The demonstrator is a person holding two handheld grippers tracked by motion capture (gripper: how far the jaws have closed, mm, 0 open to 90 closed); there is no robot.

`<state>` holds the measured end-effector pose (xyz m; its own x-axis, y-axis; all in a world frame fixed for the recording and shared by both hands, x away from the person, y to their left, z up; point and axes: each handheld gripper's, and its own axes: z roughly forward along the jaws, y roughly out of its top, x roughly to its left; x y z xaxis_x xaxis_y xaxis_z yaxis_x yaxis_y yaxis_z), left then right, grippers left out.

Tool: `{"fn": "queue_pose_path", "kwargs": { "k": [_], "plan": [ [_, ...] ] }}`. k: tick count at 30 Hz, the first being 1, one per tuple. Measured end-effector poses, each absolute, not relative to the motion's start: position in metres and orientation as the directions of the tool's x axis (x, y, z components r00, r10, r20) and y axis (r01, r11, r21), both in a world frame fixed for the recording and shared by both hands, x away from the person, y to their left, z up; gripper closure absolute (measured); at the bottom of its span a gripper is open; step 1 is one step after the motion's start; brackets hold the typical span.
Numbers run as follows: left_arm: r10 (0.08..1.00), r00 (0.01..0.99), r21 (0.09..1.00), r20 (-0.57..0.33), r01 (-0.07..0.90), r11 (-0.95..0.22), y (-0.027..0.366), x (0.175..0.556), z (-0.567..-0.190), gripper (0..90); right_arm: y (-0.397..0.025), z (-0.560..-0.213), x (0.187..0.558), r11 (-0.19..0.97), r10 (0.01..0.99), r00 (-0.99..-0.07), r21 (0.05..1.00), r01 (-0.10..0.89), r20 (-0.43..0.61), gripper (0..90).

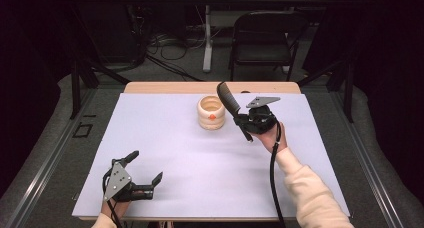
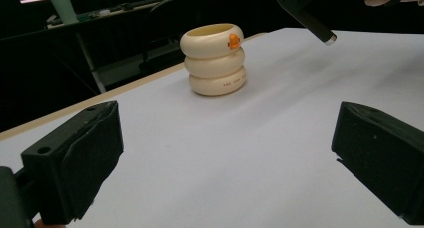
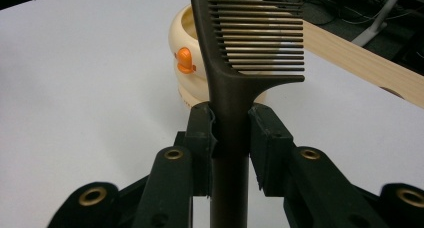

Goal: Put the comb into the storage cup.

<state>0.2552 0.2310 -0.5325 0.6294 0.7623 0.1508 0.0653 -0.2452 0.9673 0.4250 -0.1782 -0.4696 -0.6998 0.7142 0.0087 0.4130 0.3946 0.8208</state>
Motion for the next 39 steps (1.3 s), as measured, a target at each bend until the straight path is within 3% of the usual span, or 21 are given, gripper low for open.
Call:
{"fn": "queue_pose_path", "kwargs": {
  "k": [39],
  "plan": [
    [0.764, 0.627, 0.968, 0.152, 0.062, -0.244, 0.231, 0.255, -0.532, 0.1, -0.165, -0.461, 0.444, 0.361, 0.721, -0.693, 0.849, 0.387, 0.009, 72.4]
  ]
}}
